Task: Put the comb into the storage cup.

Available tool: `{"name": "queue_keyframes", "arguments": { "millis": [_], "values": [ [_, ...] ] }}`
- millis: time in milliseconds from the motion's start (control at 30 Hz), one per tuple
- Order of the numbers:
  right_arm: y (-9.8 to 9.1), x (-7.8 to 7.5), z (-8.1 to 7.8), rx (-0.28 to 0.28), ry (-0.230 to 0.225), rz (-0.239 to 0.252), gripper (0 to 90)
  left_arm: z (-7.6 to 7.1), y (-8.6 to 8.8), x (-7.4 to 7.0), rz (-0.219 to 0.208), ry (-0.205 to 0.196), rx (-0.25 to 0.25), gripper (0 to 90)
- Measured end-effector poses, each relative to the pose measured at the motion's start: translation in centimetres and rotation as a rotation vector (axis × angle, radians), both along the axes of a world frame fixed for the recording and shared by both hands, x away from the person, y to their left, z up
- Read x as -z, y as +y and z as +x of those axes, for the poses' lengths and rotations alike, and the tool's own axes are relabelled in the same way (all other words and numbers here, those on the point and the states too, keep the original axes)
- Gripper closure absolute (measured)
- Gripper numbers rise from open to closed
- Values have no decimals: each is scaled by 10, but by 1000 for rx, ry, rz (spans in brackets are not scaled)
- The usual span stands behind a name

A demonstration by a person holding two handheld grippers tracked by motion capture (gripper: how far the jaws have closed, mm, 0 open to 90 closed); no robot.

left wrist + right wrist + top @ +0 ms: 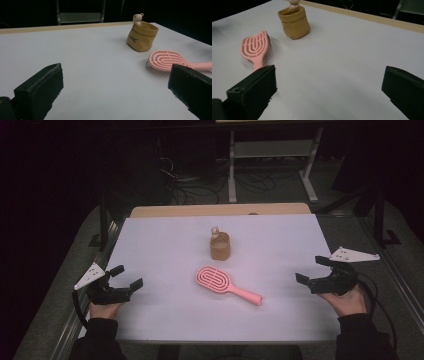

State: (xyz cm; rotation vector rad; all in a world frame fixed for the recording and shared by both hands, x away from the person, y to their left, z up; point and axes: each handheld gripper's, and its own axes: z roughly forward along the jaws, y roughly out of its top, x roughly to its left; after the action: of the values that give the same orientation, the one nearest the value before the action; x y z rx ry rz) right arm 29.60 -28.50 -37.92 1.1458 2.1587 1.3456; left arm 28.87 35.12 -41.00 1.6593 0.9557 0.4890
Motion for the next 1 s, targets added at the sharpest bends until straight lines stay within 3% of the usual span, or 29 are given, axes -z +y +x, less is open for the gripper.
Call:
{"name": "queue_keyframes", "arguments": {
  "millis": [600, 1000],
  "values": [
    [24, -29, 9, -86, -2, -70, 0, -1, 0, 0, -3, -2, -2, 0],
    [48, -37, 19, -150, 10, -106, 0, -2, 1, -1, -7, -8, 0, 0]
  ]
}}
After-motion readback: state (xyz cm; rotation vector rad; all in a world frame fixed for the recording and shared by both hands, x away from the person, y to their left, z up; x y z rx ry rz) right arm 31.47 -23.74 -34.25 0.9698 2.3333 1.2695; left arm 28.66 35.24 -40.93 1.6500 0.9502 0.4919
